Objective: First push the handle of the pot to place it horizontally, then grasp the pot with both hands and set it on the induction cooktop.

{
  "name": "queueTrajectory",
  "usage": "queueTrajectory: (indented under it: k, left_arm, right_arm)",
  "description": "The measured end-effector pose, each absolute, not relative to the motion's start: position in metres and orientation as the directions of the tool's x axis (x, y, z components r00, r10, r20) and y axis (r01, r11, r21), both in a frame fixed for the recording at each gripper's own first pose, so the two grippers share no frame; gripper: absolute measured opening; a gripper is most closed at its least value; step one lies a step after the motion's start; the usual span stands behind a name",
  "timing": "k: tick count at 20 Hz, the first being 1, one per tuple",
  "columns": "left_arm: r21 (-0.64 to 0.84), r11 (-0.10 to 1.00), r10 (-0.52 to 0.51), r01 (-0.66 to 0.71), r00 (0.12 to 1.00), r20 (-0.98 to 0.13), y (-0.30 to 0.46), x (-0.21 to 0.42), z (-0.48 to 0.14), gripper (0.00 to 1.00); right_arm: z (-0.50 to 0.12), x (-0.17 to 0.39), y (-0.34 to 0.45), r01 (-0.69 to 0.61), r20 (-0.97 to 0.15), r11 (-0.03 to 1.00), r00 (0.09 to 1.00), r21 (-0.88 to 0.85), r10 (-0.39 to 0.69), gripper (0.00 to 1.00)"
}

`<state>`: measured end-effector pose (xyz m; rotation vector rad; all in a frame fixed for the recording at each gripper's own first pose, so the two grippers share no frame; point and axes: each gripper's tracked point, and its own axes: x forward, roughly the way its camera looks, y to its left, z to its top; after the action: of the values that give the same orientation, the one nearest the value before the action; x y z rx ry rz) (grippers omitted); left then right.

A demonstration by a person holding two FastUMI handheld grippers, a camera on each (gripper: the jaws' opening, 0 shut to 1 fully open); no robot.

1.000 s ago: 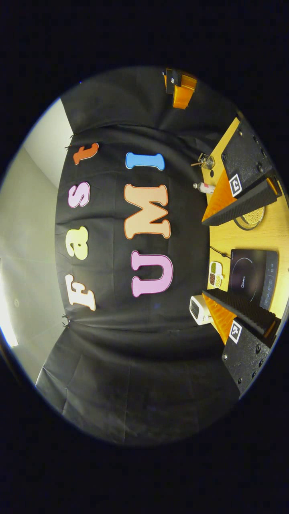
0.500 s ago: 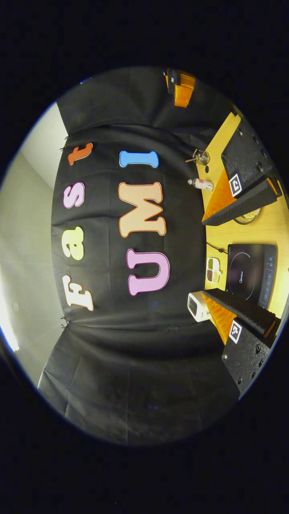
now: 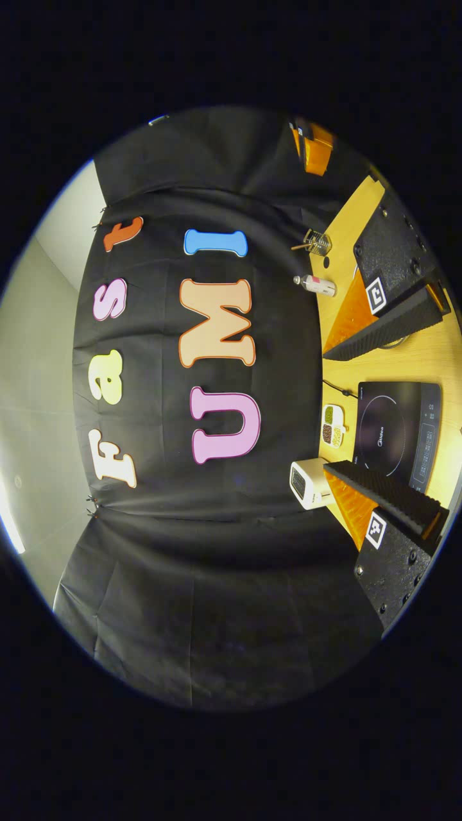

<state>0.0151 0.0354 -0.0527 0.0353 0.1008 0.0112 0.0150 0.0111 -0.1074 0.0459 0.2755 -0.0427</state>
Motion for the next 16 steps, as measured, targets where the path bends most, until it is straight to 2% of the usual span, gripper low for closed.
queueTrajectory:
  k: [2,5,6,7,9,10,11,12,16]
  left_arm:
    - [0.034,0.999,0.018,-0.014,0.994,-0.109,0.039,0.018,-0.057,0.96]
    - [0.035,0.999,0.021,-0.017,0.992,-0.123,0.045,0.02,-0.064,0.96]
    - [0.038,0.999,0.025,-0.021,0.992,-0.127,0.047,0.021,-0.065,0.96]
    - [0.041,0.999,0.03,-0.025,0.991,-0.132,0.051,0.022,-0.067,0.96]
    - [0.044,0.998,0.04,-0.035,0.989,-0.14,0.056,0.024,-0.07,0.92]
    - [0.045,0.998,0.045,-0.039,0.989,-0.142,0.059,0.024,-0.07,0.92]
    - [0.048,0.998,0.048,-0.041,0.989,-0.143,0.06,0.025,-0.072,0.96]
    - [0.053,0.998,0.051,-0.043,0.988,-0.144,0.063,0.025,-0.072,0.96]
    - [0.072,0.996,0.058,-0.047,0.986,-0.155,0.069,0.027,-0.077,0.92]
  right_arm:
    - [-0.138,0.019,0.029,0.024,-0.339,0.994,0.941,0.111,0.015,0.1]
    - [-0.174,0.016,0.034,0.015,-0.418,0.989,0.907,0.146,0.049,0.09]
    - [-0.188,0.016,0.037,0.009,-0.448,0.989,0.892,0.148,0.058,0.0]
    - [-0.201,0.015,0.042,0.0,-0.476,0.988,0.876,0.155,0.075,0.09]
    - [-0.228,0.012,0.056,-0.024,-0.538,0.983,0.834,0.184,0.121,0.08]
    - [-0.24,0.009,0.065,-0.038,-0.569,0.978,0.809,0.206,0.151,0.0]
    - [-0.251,0.006,0.075,-0.048,-0.595,0.972,0.784,0.228,0.178,0.0]
    - [-0.261,0.003,0.084,-0.059,-0.617,0.966,0.76,0.251,0.206,0.07]
    - [-0.308,-0.009,0.122,-0.071,-0.712,0.939,0.634,0.337,0.303,0.07]
